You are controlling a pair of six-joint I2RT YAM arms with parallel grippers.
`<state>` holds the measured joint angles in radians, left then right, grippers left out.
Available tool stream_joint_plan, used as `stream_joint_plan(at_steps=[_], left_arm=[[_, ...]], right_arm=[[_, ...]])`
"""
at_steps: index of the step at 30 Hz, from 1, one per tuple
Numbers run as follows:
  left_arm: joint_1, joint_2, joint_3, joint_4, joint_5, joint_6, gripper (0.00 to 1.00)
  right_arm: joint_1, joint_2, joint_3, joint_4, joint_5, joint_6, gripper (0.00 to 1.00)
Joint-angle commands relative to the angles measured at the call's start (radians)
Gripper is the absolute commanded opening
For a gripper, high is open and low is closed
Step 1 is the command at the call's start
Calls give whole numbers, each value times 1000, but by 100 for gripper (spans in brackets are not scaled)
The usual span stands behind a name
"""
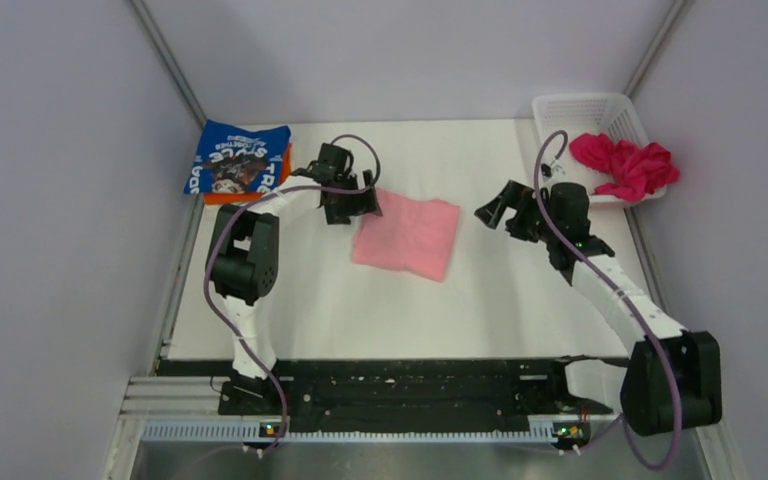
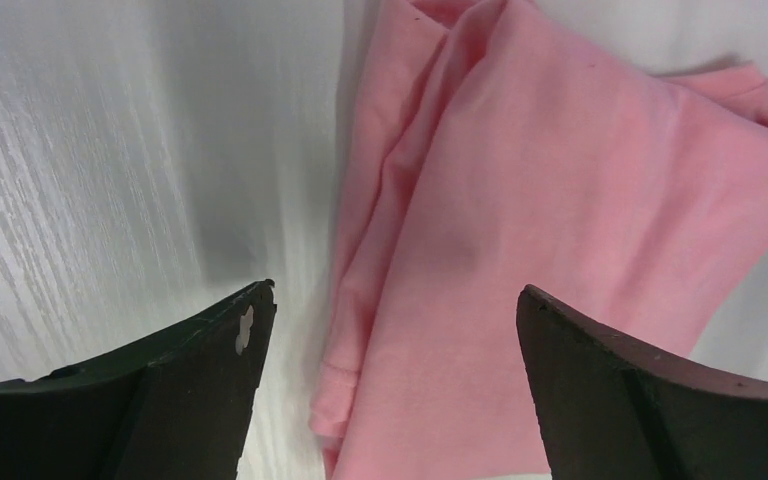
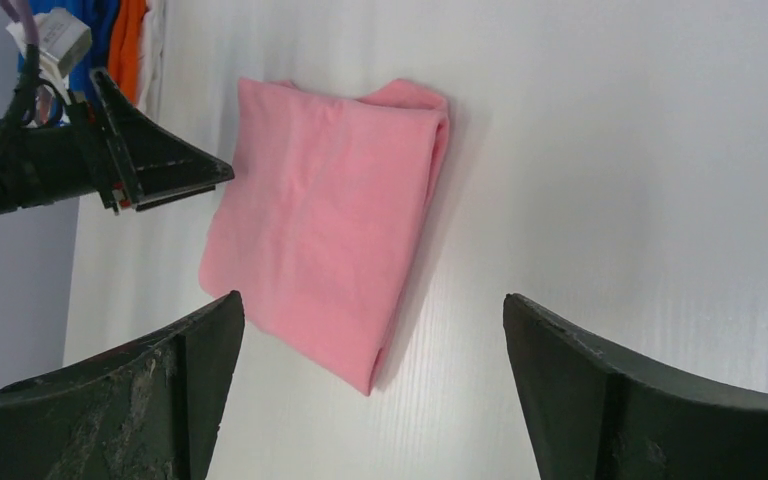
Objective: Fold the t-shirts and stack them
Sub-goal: Put the neatly folded tshirt into the corner of the board with the left arm
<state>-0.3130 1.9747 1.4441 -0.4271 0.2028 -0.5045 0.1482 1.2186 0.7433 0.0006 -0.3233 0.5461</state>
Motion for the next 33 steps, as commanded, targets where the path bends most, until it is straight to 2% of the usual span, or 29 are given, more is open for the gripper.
stream_joint_plan(at_steps=[1, 7, 13, 16, 23, 27, 33], left_arm=[[-1, 56, 49, -33, -12, 62, 94], [-7, 138, 102, -58, 36, 54, 86], [-43, 168, 117, -54, 26, 50, 75], [-65, 173, 124, -64, -10, 49, 58], [-125, 214, 216, -164, -184, 75, 1], [-155, 216, 277, -221, -324, 104, 0], [-160, 139, 315, -244, -541, 211, 0]], right_arm=[[-8, -131, -22, -80, 101, -1, 99], [-8, -237, -56, -137, 154, 7, 99], [-8, -289, -76, -201, 230, 9, 99], [-7, -308, -84, -209, 246, 4, 99], [-8, -325, -101, -218, 291, -5, 99], [-8, -324, -110, -220, 317, -7, 99], [-7, -330, -111, -221, 316, -14, 99]])
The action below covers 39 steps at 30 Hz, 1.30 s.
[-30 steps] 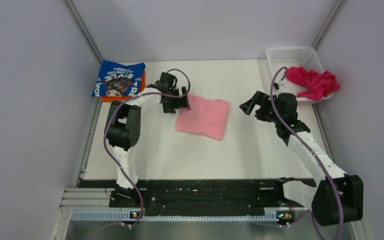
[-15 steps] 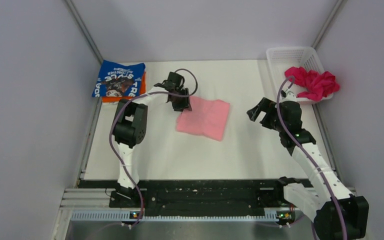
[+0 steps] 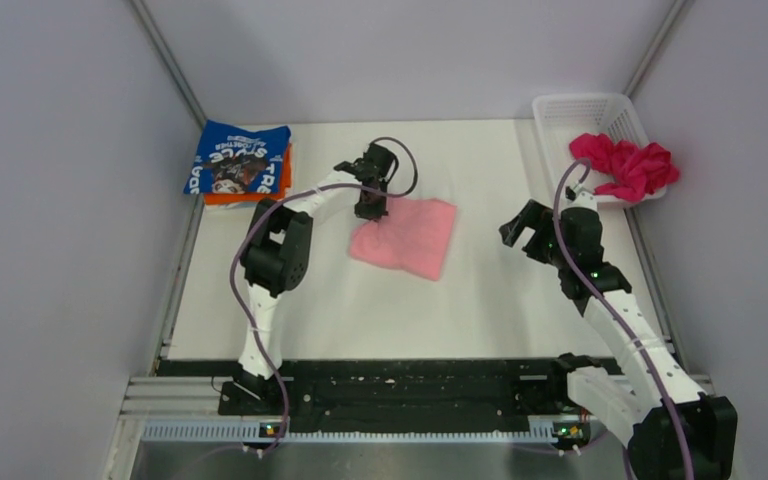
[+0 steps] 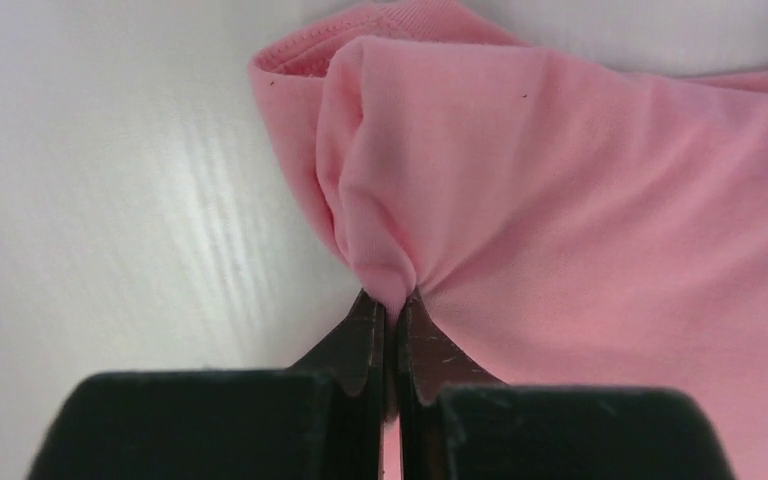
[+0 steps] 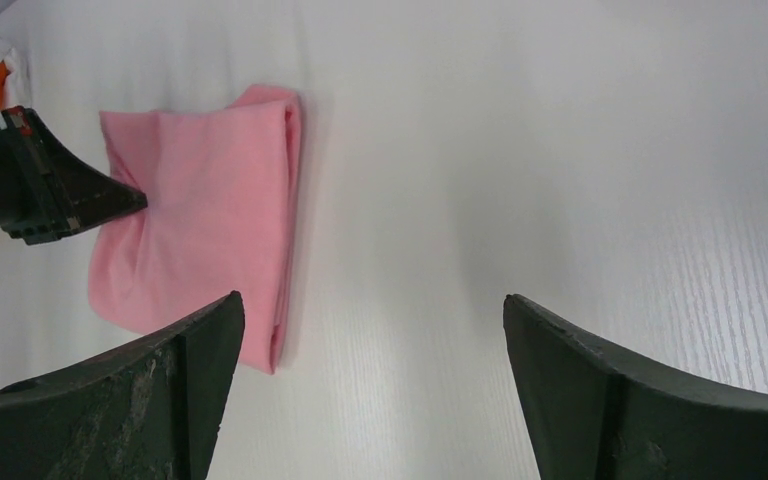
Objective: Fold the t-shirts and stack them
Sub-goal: Put the neatly folded tshirt into the corner of the board with the left arm
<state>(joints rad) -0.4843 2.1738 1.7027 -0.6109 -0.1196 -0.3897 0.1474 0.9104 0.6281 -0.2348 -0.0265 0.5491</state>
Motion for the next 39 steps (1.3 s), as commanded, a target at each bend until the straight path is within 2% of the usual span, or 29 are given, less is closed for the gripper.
stream_joint_plan(at_steps=[1, 7, 12, 18, 24, 39], left_arm=[[11, -70, 73, -75, -271, 120, 0], [16, -105, 145, -45, -619, 332, 0], [44, -121, 136, 59, -737, 507, 0], [78, -157, 162, 167, -796, 640, 0], [114, -181, 221, 193, -807, 691, 0], [165, -192, 392, 130, -765, 721, 0]], right_arm=[[-6, -22, 3, 14, 20, -17, 99], [-7, -37, 2, -1, 23, -18, 99], [-6, -69, -4, -6, 74, -14, 99], [-6, -104, -6, -19, 118, -15, 99], [-6, -109, -5, -25, 126, -17, 99], [-6, -94, -1, -28, 128, -20, 99]])
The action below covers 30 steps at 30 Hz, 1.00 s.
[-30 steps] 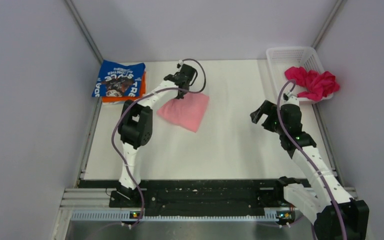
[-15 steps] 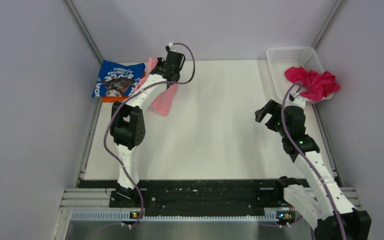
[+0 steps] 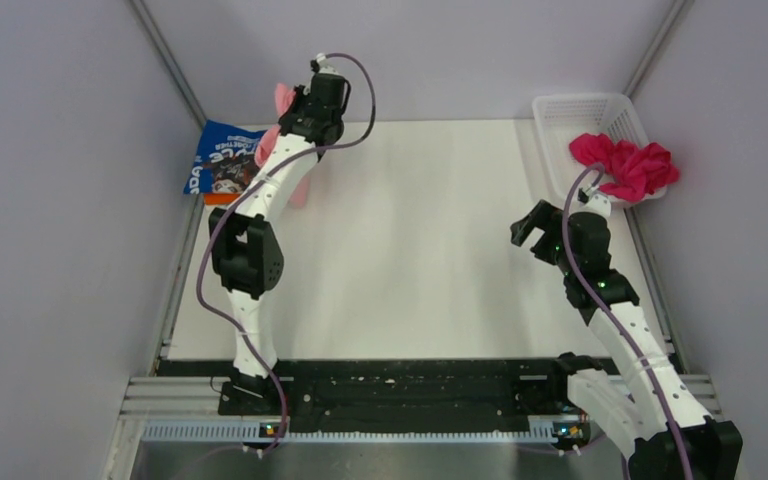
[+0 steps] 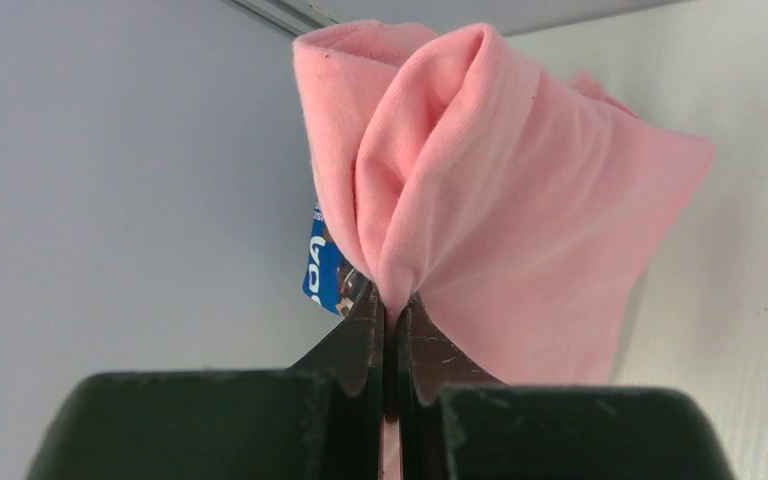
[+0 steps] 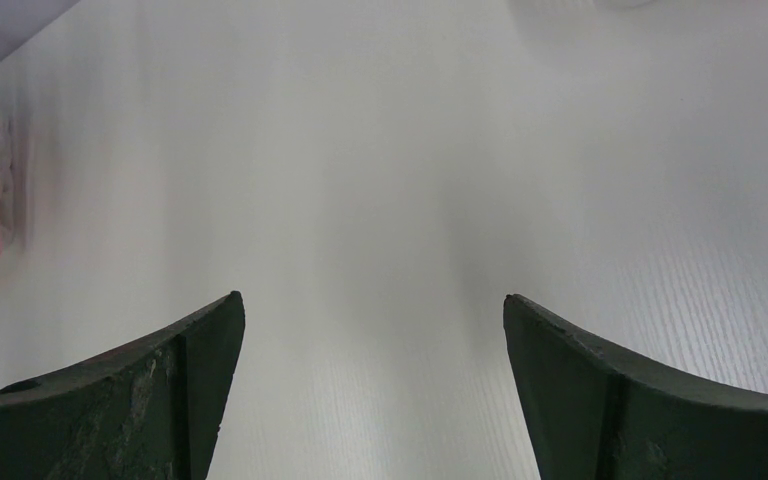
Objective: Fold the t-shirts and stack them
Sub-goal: Put the neatly folded tshirt into the corner of the board with the left arm
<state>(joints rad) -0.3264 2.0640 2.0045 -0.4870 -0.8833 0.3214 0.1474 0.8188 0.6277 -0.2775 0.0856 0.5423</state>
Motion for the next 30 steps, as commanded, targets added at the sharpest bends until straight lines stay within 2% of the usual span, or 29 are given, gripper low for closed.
stream_joint_plan(at_steps=[1, 12, 21, 30], left_arm=[[9, -86, 99, 0, -1, 10, 0], [57, -99, 133, 34, -7, 11, 0], [165, -33, 136, 27, 18, -43, 0], [290, 31, 137, 17, 108, -115, 0]], right_arm=[[-7, -2, -2, 14, 18, -12, 99], [-7, 3, 3, 0, 28, -18, 99], [-7, 12, 4, -2, 47, -18, 99], [-7, 42, 9, -2, 45, -17, 99]])
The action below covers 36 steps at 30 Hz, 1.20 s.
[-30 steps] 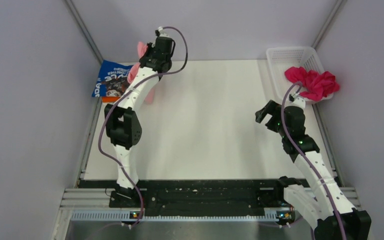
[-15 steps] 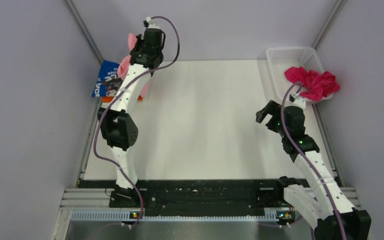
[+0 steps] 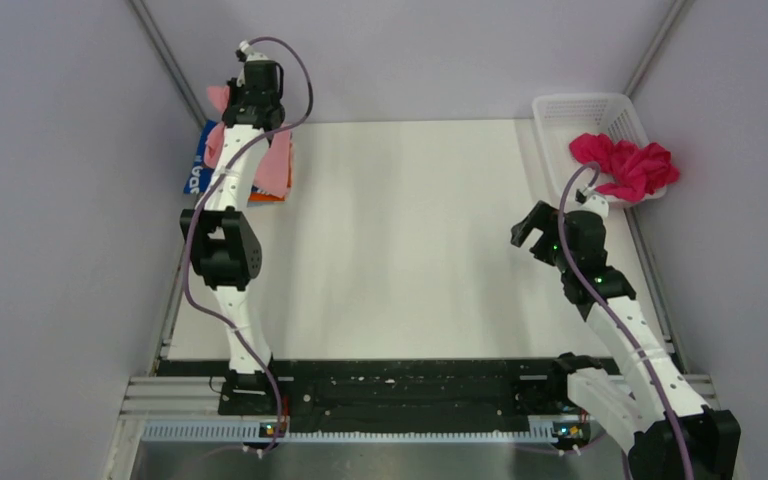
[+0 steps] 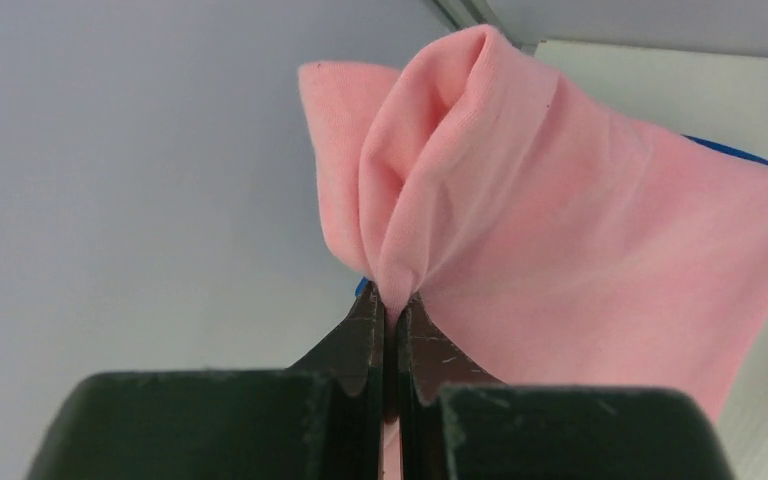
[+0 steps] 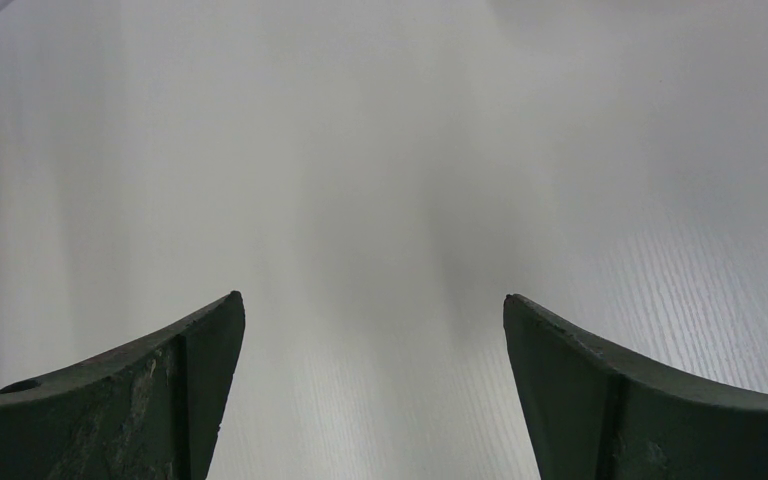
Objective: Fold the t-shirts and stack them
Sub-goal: Put the neatly folded tshirt into the corner of the board with the left arm
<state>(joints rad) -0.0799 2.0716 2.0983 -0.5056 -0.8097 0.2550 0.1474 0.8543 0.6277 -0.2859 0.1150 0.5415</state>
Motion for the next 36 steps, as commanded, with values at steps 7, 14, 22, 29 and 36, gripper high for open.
stream_joint_plan(at_steps=[7, 14, 22, 29, 36], left_arm=[[105, 75, 61, 73, 86, -63, 0], [172, 130, 92, 68, 144, -129, 0], [218, 180, 97, 57, 175, -179, 0], [230, 189, 101, 59, 165, -188, 26], [229, 135, 107, 29, 151, -239, 99]], right_arm=[[-7, 10, 17, 1, 14, -18, 99], [-7, 7, 20, -5, 28, -20, 99], [-7, 14, 17, -4, 33, -19, 99], [-7, 36, 21, -1, 25, -19, 99], [-6, 22, 18, -2, 23, -20, 99]])
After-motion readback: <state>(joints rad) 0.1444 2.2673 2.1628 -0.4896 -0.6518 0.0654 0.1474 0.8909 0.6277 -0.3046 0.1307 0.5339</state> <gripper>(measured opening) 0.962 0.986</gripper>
